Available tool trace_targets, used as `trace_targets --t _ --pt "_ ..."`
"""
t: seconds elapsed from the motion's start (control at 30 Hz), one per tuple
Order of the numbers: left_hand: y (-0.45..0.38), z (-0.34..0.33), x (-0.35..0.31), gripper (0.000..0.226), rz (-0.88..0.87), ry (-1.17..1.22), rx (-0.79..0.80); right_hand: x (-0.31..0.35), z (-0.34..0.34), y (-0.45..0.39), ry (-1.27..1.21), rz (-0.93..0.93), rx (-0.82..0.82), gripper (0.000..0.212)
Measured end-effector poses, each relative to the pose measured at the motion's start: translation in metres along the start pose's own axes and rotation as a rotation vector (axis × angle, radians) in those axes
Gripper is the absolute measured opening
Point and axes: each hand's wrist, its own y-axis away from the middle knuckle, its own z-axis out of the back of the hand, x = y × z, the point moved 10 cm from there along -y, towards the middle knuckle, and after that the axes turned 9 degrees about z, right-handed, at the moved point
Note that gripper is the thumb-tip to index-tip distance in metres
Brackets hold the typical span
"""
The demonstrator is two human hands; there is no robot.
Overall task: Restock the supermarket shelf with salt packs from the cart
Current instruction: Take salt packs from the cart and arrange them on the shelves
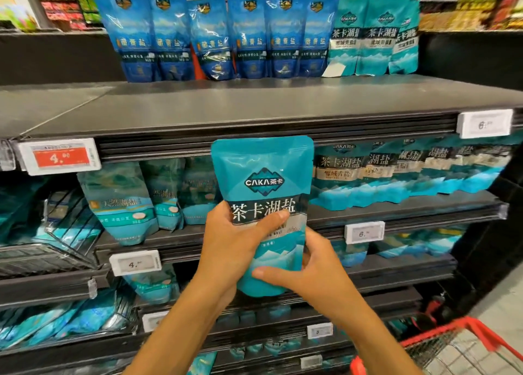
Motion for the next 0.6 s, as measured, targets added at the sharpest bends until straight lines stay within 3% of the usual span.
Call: trace_targets --t 0.13,0.3,0.5,0.6 --pt "-0.004 -0.021 -0.041 0.041 -0.113 0.015 0.073 0.032 0.014 -0.001 -0.004 0.048 -0.091 0.042" --pt "-0.012 -0.056 -0.104 0.035 -0.289 0.018 0.216 0.09 0.044 -0.02 -0.06 0.137 -0.151 0.039" --pt "-0.037 -0.069 -0.149 0.005 -0.431 -0.015 0.084 0.153 0.13 -0.094 -0.1 0.19 -0.255 0.048" --pt "-0.052 -0.079 -0.159 0.007 -0.46 -0.039 0.066 0.174 0.184 -0.144 -0.045 0.191 -0.287 0.051"
